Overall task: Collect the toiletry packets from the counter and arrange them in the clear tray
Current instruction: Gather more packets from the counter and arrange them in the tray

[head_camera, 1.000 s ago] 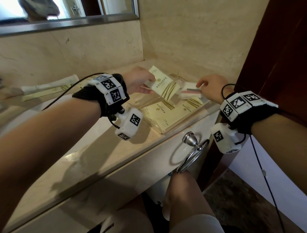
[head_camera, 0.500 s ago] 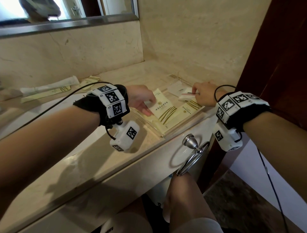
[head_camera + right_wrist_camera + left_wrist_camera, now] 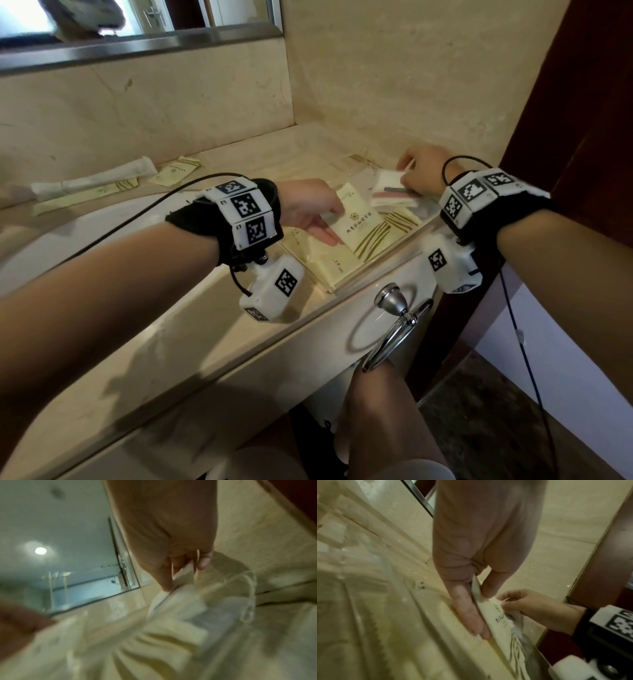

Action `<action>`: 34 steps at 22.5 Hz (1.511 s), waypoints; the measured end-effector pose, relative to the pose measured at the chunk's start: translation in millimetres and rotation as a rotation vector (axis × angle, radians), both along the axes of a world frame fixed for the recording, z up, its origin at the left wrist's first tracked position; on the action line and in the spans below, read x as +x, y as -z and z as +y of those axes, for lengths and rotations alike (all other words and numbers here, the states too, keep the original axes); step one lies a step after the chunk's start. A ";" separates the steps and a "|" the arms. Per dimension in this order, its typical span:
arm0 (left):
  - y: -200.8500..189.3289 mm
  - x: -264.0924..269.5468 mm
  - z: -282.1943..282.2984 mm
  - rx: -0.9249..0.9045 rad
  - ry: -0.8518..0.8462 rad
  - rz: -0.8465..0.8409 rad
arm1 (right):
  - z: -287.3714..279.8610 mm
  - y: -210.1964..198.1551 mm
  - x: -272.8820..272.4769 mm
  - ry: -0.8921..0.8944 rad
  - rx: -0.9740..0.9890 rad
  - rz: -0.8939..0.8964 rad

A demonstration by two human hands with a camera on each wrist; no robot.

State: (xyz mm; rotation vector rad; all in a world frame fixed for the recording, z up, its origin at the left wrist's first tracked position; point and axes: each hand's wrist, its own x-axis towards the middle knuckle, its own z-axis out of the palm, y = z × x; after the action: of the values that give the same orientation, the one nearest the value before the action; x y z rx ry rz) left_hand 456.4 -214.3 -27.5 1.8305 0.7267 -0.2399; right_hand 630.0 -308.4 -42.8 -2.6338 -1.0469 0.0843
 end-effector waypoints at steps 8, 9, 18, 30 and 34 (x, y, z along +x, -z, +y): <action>-10.7 -0.6 21.3 -0.018 -0.107 -0.051 | 30.9 -13.8 28.0 0.182 0.223 0.403; -11.2 -1.9 24.0 -0.014 -0.113 -0.052 | 35.6 -10.3 29.9 0.171 0.206 0.415; -13.5 -5.4 35.7 -0.001 -0.179 -0.137 | 32.7 -28.6 1.6 0.016 -0.299 0.025; -16.3 -14.5 48.2 0.012 -0.392 -0.274 | 23.5 0.2 -20.4 -0.263 -0.472 -0.206; -14.8 -16.5 49.5 0.015 -0.420 -0.279 | 26.6 9.3 -23.2 -0.191 -0.461 -0.214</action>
State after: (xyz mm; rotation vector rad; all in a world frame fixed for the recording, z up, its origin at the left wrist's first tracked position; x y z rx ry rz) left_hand 439.9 -164.7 -12.7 1.6360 0.8920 0.2903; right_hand 606.8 -281.8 -52.1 -2.9890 -1.5076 0.0965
